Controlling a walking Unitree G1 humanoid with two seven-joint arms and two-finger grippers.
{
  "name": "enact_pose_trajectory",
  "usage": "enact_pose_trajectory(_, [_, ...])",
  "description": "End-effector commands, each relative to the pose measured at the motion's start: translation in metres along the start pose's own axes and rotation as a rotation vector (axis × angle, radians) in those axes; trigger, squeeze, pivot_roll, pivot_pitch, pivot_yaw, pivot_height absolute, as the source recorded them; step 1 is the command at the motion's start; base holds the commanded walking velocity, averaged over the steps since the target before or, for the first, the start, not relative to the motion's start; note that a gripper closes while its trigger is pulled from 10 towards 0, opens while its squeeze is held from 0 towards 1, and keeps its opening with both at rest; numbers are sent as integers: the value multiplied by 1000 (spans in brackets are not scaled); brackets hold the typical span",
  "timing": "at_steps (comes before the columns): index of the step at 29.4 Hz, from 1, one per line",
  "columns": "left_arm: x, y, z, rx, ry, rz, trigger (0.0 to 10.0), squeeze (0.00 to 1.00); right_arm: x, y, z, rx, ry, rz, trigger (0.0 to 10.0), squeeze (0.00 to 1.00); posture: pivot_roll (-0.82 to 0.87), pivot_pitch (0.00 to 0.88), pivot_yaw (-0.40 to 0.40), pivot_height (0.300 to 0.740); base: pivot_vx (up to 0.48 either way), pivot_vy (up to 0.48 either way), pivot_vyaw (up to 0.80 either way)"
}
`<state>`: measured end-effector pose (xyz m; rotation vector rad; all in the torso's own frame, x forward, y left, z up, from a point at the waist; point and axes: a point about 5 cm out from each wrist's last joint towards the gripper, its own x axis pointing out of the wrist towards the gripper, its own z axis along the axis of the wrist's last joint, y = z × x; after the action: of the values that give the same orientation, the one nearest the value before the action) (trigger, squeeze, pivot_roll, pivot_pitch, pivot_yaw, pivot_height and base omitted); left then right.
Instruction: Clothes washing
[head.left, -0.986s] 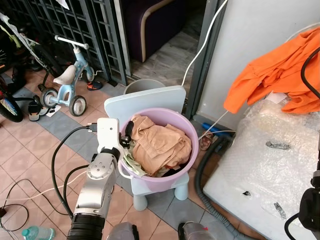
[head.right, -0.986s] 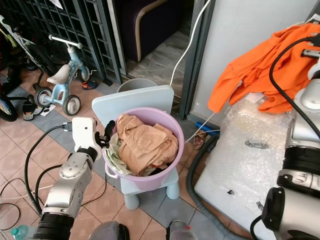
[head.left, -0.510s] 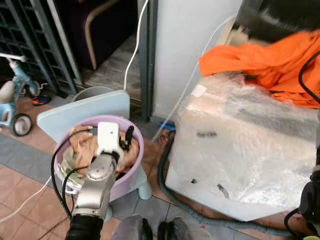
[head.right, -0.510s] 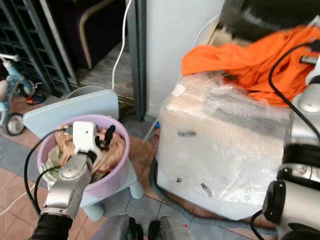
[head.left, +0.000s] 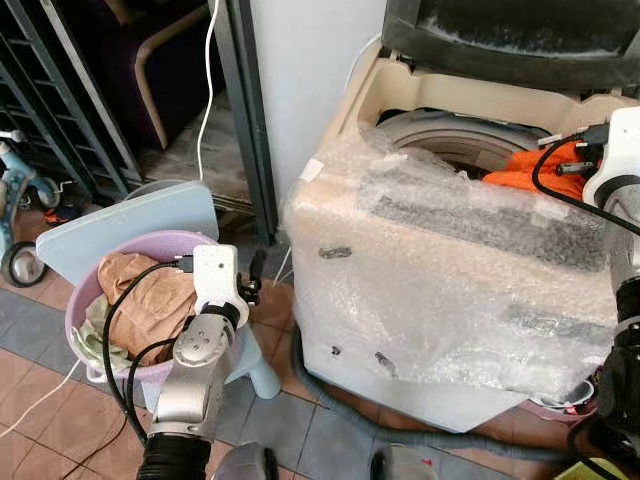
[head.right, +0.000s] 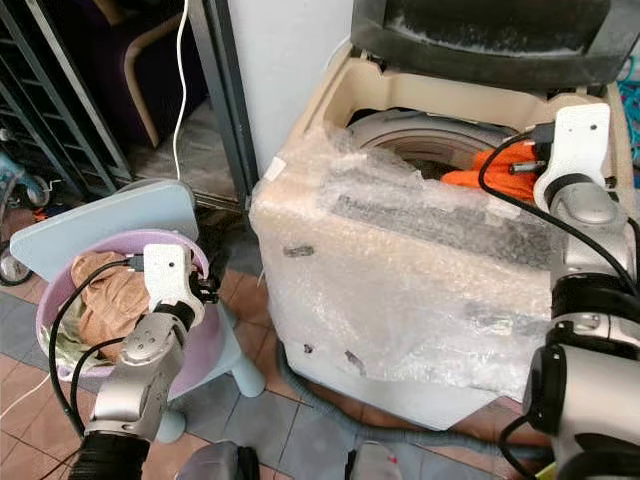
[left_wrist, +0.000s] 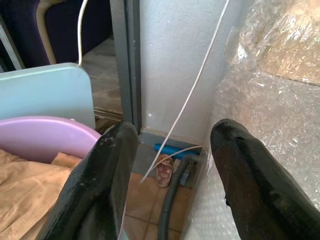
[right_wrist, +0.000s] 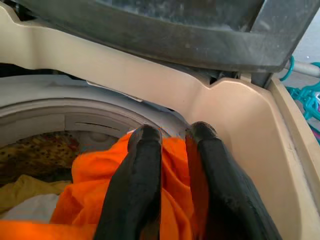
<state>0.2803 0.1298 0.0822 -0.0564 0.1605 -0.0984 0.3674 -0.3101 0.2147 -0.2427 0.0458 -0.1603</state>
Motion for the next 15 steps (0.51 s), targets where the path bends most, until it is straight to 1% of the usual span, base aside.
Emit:
enact_pose_trajectory(1, [-1, 1, 1, 6, 3, 8, 10000, 0, 1, 2, 29, -12, -154, 20, 10000, 1000, -63, 54, 28, 740, 0, 0, 0])
enact_pose_trajectory(3, [-1, 1, 1, 5, 5, 8, 10000, 0, -1, 4, 44, -12, -268, 18, 10000, 1000, -66, 55, 29, 740, 0, 0, 0])
enact_pose_trajectory(4, [-1, 1, 1, 3, 6, 8, 10000, 0, -5, 9, 57, 19, -361, 44, 10000, 1000, -69, 57, 30, 740, 0, 0, 0])
enact_pose_trajectory(6, [-1, 1, 0, -1, 8, 12, 10000, 0, -8, 13, 64, 38, -410, 75, 10000, 1000, -72, 59, 32, 740, 0, 0, 0])
enact_pose_trajectory(7, [-1, 1, 1, -3, 9, 15, 10000, 0, -12, 21, 72, 78, -467, 124, 10000, 1000, -73, 61, 31, 740, 0, 0, 0])
enact_pose_trajectory(9, [-1, 2, 0, -6, 12, 18, 10000, 0, -16, 35, 79, 149, -497, 206, 10000, 1000, -77, 62, 32, 740, 0, 0, 0])
enact_pose_trajectory(10, [0, 2, 0, -7, 13, 20, 10000, 0, -17, 41, 80, 168, -503, 239, 10000, 1000, -77, 62, 32, 740, 0, 0, 0])
enact_pose_trajectory(11, [0, 2, -1, -9, 16, 23, 10000, 0, -24, 72, 77, 180, -487, 373, 10000, 0, -84, 63, 32, 740, 0, 0, 0])
enact_pose_trajectory(12, [0, 2, -1, -9, 17, 23, 10000, 0, -29, 88, 73, 179, -485, 427, 10000, 0, -84, 63, 32, 740, 0, 0, 0])
enact_pose_trajectory(13, [0, 2, -1, -9, 18, 23, 10000, 0, -33, 98, 71, 180, -485, 460, 10000, 0, -84, 63, 32, 740, 0, 0, 0])
enact_pose_trajectory(14, [1, 1, -1, -11, 18, 24, 10000, 0, -44, 122, 61, 140, -491, 536, 10000, 0, -82, 63, 29, 740, 0, 0, 0])
enact_pose_trajectory(15, [1, 1, 0, -11, 17, 25, 10000, 0, -51, 136, 55, 115, -490, 577, 10000, 0, -81, 63, 28, 740, 0, 0, 800])
